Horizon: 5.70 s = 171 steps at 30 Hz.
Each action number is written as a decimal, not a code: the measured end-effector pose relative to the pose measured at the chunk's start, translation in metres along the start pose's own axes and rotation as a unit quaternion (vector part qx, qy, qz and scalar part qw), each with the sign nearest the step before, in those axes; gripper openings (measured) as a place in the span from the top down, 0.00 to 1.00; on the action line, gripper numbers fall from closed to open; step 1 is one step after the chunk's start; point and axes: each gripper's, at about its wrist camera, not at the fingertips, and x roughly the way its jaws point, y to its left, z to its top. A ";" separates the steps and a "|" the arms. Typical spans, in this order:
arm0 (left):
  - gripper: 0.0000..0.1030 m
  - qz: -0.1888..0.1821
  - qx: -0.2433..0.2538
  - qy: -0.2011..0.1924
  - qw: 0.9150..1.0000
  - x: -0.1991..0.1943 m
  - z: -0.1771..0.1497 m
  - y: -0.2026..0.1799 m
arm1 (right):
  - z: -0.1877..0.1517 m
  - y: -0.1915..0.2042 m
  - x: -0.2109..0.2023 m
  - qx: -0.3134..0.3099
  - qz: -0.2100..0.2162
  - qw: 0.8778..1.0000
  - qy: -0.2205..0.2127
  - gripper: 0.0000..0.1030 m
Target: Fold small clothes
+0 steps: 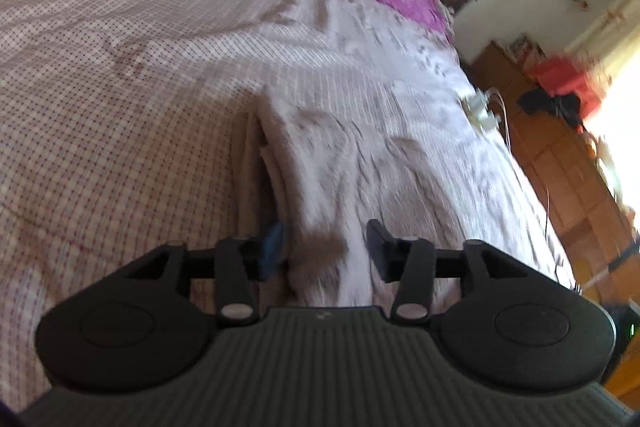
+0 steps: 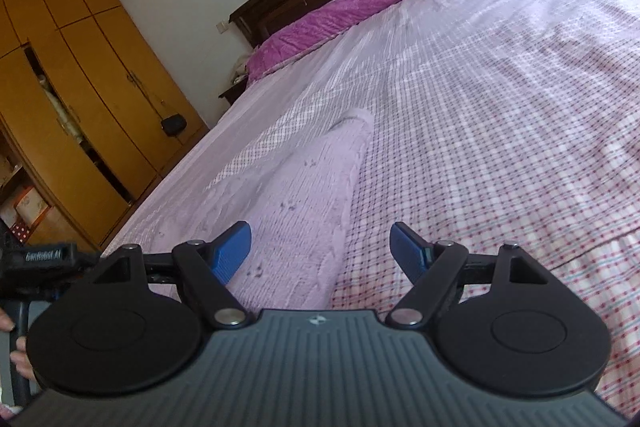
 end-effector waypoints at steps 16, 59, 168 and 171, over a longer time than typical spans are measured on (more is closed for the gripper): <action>0.82 0.088 0.071 0.049 0.992 -0.002 -0.021 -0.003 | -0.012 0.026 0.004 -0.026 0.026 0.999 0.027 0.20; 0.85 0.101 0.021 -0.041 0.994 0.090 0.061 0.017 | 0.002 0.021 0.068 0.007 0.013 0.998 0.061 0.20; 0.56 -0.002 0.069 0.059 0.996 0.019 -0.090 -0.073 | -0.018 -0.051 -0.087 0.096 -0.005 0.993 0.070 0.32; 0.55 0.017 0.088 0.048 0.995 0.008 -0.093 -0.080 | -0.022 -0.041 -0.106 0.076 -0.020 0.995 0.057 0.30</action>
